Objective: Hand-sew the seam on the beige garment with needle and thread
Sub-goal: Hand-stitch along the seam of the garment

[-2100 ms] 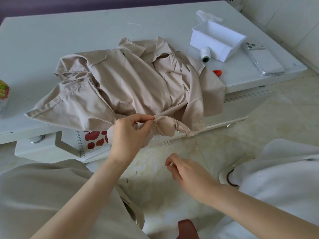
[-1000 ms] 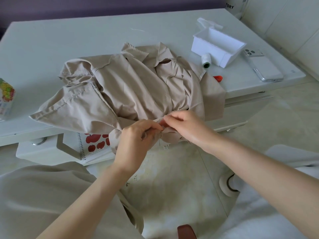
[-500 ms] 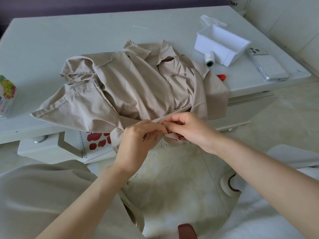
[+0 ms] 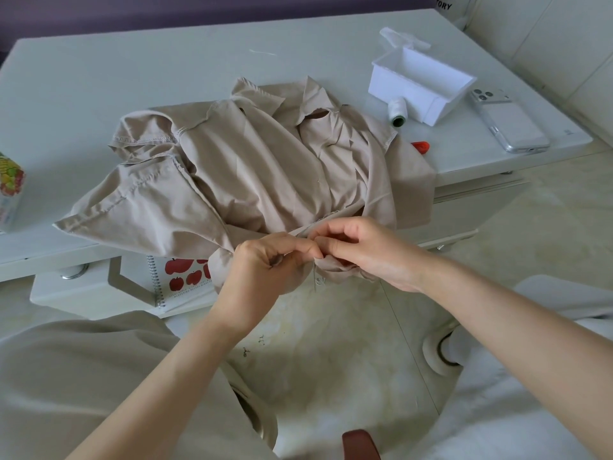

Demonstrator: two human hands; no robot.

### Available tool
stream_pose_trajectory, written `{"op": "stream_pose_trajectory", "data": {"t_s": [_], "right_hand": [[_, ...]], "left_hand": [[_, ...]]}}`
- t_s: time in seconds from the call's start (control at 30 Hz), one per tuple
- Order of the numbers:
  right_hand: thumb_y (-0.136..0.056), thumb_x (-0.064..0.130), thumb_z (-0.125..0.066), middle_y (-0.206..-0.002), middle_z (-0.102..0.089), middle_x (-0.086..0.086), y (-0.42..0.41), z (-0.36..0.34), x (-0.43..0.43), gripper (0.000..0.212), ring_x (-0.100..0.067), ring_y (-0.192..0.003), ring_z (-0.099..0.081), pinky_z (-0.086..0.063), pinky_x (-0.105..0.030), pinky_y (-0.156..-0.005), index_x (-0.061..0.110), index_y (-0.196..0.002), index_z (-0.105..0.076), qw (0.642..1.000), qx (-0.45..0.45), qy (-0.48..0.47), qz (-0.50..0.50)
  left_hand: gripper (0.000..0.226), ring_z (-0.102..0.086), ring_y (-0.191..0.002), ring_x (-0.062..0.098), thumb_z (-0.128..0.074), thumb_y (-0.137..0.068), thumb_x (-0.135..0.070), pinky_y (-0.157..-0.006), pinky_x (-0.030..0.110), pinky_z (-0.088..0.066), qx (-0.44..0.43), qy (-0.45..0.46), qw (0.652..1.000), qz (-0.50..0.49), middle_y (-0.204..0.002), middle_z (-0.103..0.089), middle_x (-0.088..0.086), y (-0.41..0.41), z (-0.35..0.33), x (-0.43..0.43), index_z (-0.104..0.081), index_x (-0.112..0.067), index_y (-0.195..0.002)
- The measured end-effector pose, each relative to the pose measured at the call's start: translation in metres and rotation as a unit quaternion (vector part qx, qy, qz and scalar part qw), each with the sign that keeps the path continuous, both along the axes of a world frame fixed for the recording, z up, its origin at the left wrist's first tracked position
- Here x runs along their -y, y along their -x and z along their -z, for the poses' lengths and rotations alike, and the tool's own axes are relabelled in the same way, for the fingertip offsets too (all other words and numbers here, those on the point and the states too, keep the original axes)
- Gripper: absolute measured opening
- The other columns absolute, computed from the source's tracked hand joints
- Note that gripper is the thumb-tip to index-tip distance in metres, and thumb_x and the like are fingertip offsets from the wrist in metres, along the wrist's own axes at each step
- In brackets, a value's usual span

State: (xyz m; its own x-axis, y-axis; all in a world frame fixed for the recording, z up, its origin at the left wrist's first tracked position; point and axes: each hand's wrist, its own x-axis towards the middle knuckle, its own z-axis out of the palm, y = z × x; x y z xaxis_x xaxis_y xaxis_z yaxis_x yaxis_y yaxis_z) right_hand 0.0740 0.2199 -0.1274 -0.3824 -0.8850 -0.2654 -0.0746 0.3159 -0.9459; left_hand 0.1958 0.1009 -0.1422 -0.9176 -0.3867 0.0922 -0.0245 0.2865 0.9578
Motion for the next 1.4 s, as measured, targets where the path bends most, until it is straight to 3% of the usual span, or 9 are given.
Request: {"op": "stream_pose_trajectory", "data": {"t_s": [0.2, 0.33, 0.5, 0.7, 0.8, 0.9, 1.03, 1.23, 1.4], "right_hand": [[-0.096, 0.005, -0.047, -0.052, -0.056, 0.023, 0.0, -0.003, 0.0, 0.024, 0.007, -0.054, -0.053, -0.038, -0.006, -0.055, 0.019, -0.083, -0.062, 0.998, -0.058, -0.017, -0.008], [-0.097, 0.017, -0.051, -0.054, -0.059, 0.018, -0.001, -0.002, 0.005, 0.016, 0.005, -0.054, -0.054, -0.04, -0.01, -0.056, 0.02, -0.085, -0.062, 0.998, -0.023, -0.001, 0.057], [-0.096, 0.02, -0.053, -0.074, -0.061, 0.011, 0.003, 0.001, 0.01, 0.013, -0.002, -0.068, -0.056, -0.046, -0.017, -0.065, 0.016, -0.088, -0.063, 0.987, -0.007, 0.019, 0.161], [-0.096, 0.019, -0.052, -0.063, -0.061, 0.009, -0.005, 0.002, 0.004, 0.014, 0.0, -0.057, -0.054, -0.042, -0.012, -0.055, 0.013, -0.089, -0.063, 0.995, 0.041, -0.023, 0.091], [-0.097, 0.016, -0.05, -0.074, -0.068, 0.005, -0.003, 0.003, 0.005, 0.014, -0.008, -0.072, -0.065, -0.054, -0.022, -0.073, 0.011, -0.09, -0.062, 0.988, 0.049, 0.006, 0.144], [-0.098, 0.012, -0.046, -0.081, -0.068, -0.005, 0.006, 0.0, 0.006, 0.011, -0.019, -0.085, -0.069, -0.057, -0.03, -0.082, 0.005, -0.096, -0.055, 0.966, 0.081, 0.054, 0.24], [-0.099, 0.009, -0.045, -0.073, -0.063, -0.003, 0.017, -0.004, 0.002, 0.01, -0.015, -0.071, -0.068, -0.058, -0.028, -0.077, 0.006, -0.094, -0.052, 0.947, 0.078, 0.087, 0.3], [-0.101, 0.008, -0.038, -0.061, -0.047, 0.001, 0.029, 0.0, -0.023, 0.017, -0.008, -0.05, -0.047, -0.052, -0.023, -0.06, 0.01, -0.091, -0.053, 0.919, 0.129, 0.137, 0.347], [-0.102, 0.012, -0.036, -0.057, -0.038, 0.006, 0.032, 0.017, -0.05, 0.019, -0.004, -0.042, -0.024, -0.021, -0.014, -0.039, 0.013, -0.09, -0.051, 0.94, 0.047, 0.061, 0.333]], "left_hand": [[0.019, -0.044, -0.037, -0.01, -0.053, -0.088, 0.009, -0.042, -0.003, -0.028, -0.001, -0.045, 0.999, 0.015, -0.04, -0.049, -0.021, 0.0, -0.004, -0.002, -0.068, -0.003, -0.093], [0.023, -0.038, -0.033, -0.004, -0.055, -0.088, 0.008, -0.041, 0.001, -0.028, 0.015, -0.067, 0.998, 0.013, -0.04, -0.049, -0.014, 0.002, -0.003, -0.002, -0.069, -0.011, -0.087], [0.033, -0.046, -0.061, 0.02, -0.063, -0.088, -0.004, -0.059, 0.025, -0.04, 0.043, -0.041, 0.998, 0.025, -0.073, -0.063, 0.024, 0.005, 0.013, 0.004, -0.074, -0.031, -0.072], [0.033, -0.033, -0.054, 0.023, -0.063, -0.088, -0.005, -0.056, 0.027, -0.033, 0.058, -0.027, 0.998, 0.016, -0.063, -0.054, 0.022, 0.005, 0.012, 0.004, -0.072, -0.035, -0.078], [0.03, -0.029, -0.052, 0.028, -0.064, -0.088, -0.008, -0.056, 0.03, -0.03, 0.063, -0.02, 0.998, 0.012, -0.06, -0.048, 0.027, 0.005, 0.016, 0.006, -0.072, -0.036, -0.078], [0.033, -0.029, -0.046, 0.013, -0.064, -0.088, -0.007, -0.05, 0.019, -0.03, 0.084, -0.001, 0.996, 0.02, -0.047, -0.049, -0.001, 0.004, 0.018, 0.006, -0.072, -0.035, -0.072], [0.021, -0.035, -0.04, 0.005, -0.064, -0.087, -0.004, -0.047, 0.006, -0.031, 0.108, 0.053, 0.992, 0.035, -0.042, -0.049, -0.019, 0.002, 0.022, 0.005, -0.072, -0.022, -0.08], [0.019, -0.05, -0.056, 0.008, -0.066, -0.087, -0.013, -0.066, 0.036, -0.052, 0.162, 0.167, 0.97, 0.068, -0.069, -0.066, -0.009, 0.001, 0.047, 0.013, -0.075, -0.03, -0.086], [0.023, -0.06, -0.082, -0.003, -0.063, -0.089, -0.013, -0.076, 0.032, -0.052, 0.204, 0.198, 0.954, 0.091, -0.084, -0.067, -0.022, 0.002, 0.051, 0.013, -0.073, -0.033, -0.087]]}}
